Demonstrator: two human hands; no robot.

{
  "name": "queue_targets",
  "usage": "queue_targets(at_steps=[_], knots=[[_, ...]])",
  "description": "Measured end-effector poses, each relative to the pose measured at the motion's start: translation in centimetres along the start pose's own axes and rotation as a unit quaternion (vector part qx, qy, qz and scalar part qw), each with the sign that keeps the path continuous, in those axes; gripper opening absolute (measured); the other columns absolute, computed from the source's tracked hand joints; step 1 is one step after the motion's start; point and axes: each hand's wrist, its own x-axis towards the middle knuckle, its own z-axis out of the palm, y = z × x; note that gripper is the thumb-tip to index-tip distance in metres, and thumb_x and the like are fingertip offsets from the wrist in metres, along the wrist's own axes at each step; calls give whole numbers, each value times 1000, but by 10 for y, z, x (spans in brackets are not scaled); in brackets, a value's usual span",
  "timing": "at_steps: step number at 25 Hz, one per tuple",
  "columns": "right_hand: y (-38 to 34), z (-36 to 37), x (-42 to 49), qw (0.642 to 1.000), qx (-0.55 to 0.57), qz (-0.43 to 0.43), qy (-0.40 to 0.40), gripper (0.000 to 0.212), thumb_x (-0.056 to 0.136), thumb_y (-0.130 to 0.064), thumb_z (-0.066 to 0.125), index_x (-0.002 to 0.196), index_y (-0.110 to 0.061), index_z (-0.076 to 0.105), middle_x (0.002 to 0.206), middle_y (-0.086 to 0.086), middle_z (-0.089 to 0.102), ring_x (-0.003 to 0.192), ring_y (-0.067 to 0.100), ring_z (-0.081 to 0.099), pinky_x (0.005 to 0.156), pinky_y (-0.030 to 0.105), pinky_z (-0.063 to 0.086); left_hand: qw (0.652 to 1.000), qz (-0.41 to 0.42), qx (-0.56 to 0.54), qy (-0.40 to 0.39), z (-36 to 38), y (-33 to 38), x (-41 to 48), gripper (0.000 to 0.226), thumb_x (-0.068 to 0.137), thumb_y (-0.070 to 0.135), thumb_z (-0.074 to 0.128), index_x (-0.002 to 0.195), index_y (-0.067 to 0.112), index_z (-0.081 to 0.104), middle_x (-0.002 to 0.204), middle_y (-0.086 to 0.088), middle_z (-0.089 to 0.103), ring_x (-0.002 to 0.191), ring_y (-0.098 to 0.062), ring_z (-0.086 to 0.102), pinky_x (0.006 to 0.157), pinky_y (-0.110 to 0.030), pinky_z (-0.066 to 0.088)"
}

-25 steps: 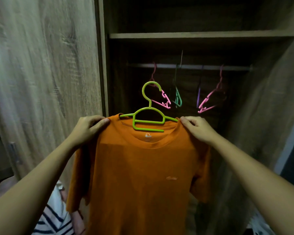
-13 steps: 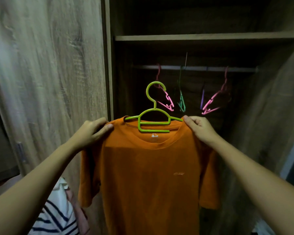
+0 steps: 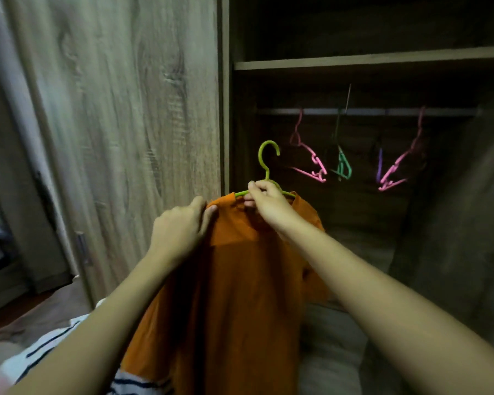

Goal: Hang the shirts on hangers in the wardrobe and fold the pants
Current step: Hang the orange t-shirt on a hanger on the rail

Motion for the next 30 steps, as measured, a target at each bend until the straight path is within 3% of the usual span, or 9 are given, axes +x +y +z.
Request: queue_targets(at_steps=[4, 8, 12, 14, 16, 18, 20, 26, 30], knots=[[-13, 16, 15, 998, 35, 42, 24, 56, 92, -45, 40, 137, -13, 39, 117, 5, 48, 114, 19, 47, 109, 45, 36, 1000, 12, 2, 1, 0, 23, 2, 36, 95, 40, 40, 80, 11, 54, 54, -10, 62, 43, -32, 60, 42, -23, 28], [-25, -2, 38, 990, 115, 45, 72, 60, 93, -25, 51, 146, -13, 23, 145, 11, 37, 128, 23, 43, 109, 41, 36, 998, -54, 11, -5, 1, 53, 25, 39, 98, 48, 27, 96, 16, 50, 78, -4, 65, 68, -29, 65, 52, -29, 38], [-25, -36, 80, 991, 104, 34, 82, 64, 88, -25, 62, 142, -8, 33, 134, 15, 49, 120, 26, 50, 104, 38, 41, 971, -82, -219, -44, 12, 73, 53, 28, 96, 44, 42, 111, 22, 53, 77, 12, 55, 67, -7, 55, 58, -21, 43], [-20, -48, 108, 992, 108, 31, 58, 48, 85, -22, 65, 129, -12, 49, 106, 11, 59, 99, 24, 57, 89, 34, 47, 920, -79, -374, -88, 24, 79, 67, 29, 96, 31, 48, 125, 29, 50, 77, 14, 56, 66, 2, 55, 55, -8, 45], [-17, -59, 137, 995, 90, 37, 29, 23, 84, -20, 64, 105, -16, 57, 81, 3, 56, 76, 19, 55, 72, 29, 46, 886, -68, -445, -111, 41, 85, 83, 37, 96, 21, 49, 129, 36, 41, 82, 9, 60, 69, -4, 59, 60, -4, 44], [-15, -66, 159, 995, 86, 44, 23, 6, 85, -17, 61, 90, -15, 58, 70, 2, 55, 65, 15, 54, 65, 27, 45, 872, -66, -469, -122, 56, 88, 101, 40, 95, 16, 49, 123, 42, 37, 92, -10, 65, 77, -21, 64, 61, -7, 47], [-17, -72, 180, 994, 94, 46, 12, 10, 89, -12, 56, 78, -12, 56, 56, 1, 54, 52, 12, 53, 55, 24, 44, 865, -66, -481, -126, 73, 90, 123, 42, 93, 13, 50, 114, 49, 39, 89, -16, 63, 73, -25, 62, 59, -12, 48], [-28, -86, 241, 996, 66, 62, 8, 20, 89, -13, 50, 71, -10, 58, 63, 6, 50, 62, 18, 50, 66, 31, 42, 853, -107, -493, -132, 114, 98, 187, 43, 89, 10, 52, 124, 35, 48, 66, 1, 51, 49, -5, 50, 49, -16, 44], [-27, -98, 263, 996, 30, 83, 0, 22, 93, -14, 44, 74, -12, 53, 73, 6, 50, 69, 17, 48, 64, 28, 38, 855, -124, -485, -137, 132, 107, 211, 36, 88, 10, 53, 111, 39, 51, 66, 3, 53, 50, -5, 51, 49, -16, 45]])
